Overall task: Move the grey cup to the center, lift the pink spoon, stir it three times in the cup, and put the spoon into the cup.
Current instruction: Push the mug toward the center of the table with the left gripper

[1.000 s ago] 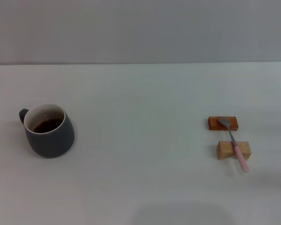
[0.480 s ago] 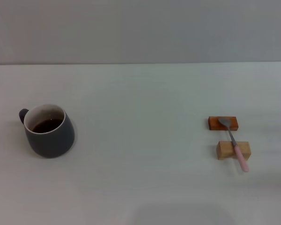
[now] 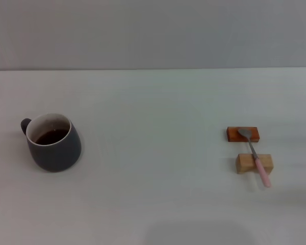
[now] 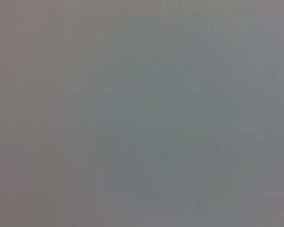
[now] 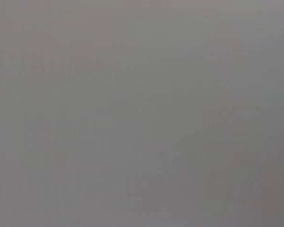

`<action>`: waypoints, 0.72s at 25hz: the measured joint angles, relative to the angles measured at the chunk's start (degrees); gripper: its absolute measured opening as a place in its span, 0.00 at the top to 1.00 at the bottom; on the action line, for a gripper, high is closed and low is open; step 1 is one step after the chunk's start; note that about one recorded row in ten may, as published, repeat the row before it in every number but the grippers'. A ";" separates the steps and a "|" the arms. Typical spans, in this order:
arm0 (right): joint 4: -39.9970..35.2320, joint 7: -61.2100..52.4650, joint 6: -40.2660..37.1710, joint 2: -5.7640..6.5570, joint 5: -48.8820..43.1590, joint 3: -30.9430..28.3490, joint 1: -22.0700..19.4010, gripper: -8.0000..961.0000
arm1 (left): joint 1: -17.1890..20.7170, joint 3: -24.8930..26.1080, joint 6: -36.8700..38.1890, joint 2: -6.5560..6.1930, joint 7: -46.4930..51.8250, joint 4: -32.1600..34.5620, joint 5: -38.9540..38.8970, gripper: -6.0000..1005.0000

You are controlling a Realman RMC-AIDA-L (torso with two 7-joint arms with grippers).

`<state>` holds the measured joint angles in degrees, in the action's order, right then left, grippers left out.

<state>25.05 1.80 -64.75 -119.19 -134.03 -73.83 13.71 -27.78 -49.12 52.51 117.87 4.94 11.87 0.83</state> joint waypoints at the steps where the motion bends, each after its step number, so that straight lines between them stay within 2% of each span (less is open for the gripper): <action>1: 0.00 0.00 0.00 0.00 0.00 0.00 0.00 0.27 | 0.00 0.00 0.00 0.00 0.00 0.00 0.00 0.23; 7: 0.00 -0.03 -0.02 0.01 -0.27 0.00 0.00 0.27 | 1.25 -2.54 0.10 0.29 0.23 -2.63 0.04 0.29; 9: 0.00 -0.04 -0.03 0.05 -0.36 0.00 0.00 0.27 | 2.29 -5.11 0.49 0.45 1.06 -2.79 0.03 0.35; 13: -0.02 -0.04 -0.03 0.15 -0.40 0.01 0.17 0.27 | 5.00 -13.92 2.13 0.68 3.34 -2.81 0.10 0.48; 18: -0.09 0.03 -0.03 0.24 -0.46 0.01 0.36 0.27 | 7.11 -25.02 3.02 0.58 4.37 -2.68 0.09 0.74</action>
<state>24.96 1.83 -64.78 -118.95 -134.49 -73.82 14.07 -20.67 -74.14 55.53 118.45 9.31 9.19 0.92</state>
